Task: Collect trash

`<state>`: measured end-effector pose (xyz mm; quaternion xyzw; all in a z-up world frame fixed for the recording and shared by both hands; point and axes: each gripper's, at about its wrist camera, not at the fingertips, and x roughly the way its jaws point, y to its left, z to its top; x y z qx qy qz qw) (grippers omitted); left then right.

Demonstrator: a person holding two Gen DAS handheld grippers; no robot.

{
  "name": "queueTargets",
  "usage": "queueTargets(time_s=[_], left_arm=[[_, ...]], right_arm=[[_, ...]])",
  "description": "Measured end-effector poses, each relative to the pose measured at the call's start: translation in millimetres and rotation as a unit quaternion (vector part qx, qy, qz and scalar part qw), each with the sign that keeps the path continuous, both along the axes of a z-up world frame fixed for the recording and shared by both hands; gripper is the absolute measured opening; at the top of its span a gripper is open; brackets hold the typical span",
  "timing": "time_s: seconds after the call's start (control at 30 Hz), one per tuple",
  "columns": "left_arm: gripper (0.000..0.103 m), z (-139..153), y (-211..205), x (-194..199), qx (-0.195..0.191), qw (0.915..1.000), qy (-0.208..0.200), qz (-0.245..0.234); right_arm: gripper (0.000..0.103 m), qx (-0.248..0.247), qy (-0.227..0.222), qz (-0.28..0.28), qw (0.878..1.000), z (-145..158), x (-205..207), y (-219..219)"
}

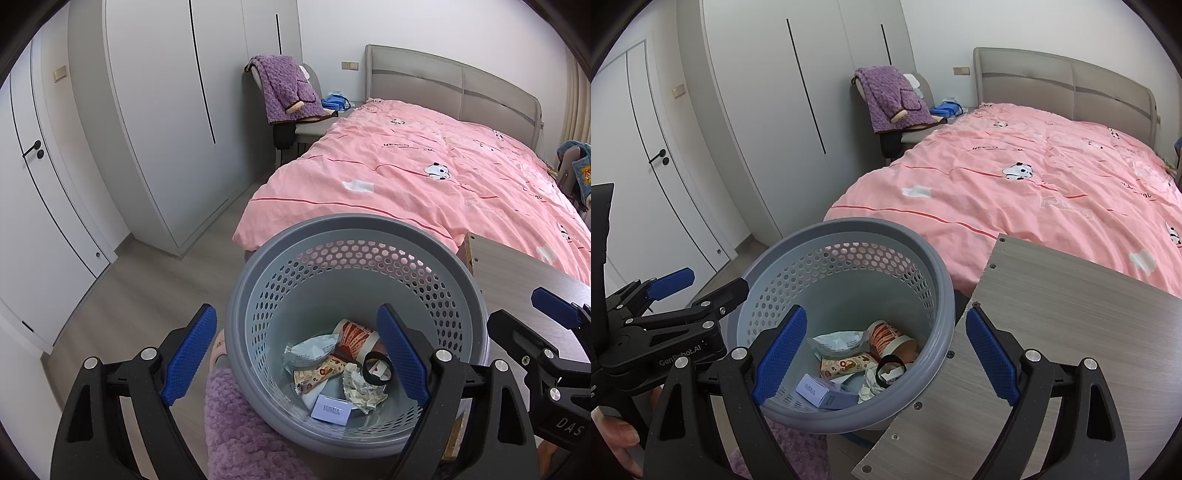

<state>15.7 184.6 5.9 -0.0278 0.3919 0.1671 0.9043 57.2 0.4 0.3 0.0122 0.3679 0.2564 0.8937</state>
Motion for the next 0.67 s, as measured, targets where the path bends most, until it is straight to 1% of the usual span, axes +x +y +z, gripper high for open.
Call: queueTargets(time_s=[0.67], left_arm=[[0.084,-2.3,-1.6,-1.6,-0.003,1.0,0.002,0.002]], right_arm=[[0.086,0.0,0.001,0.001,1.0,0.0,-0.7,1.3]])
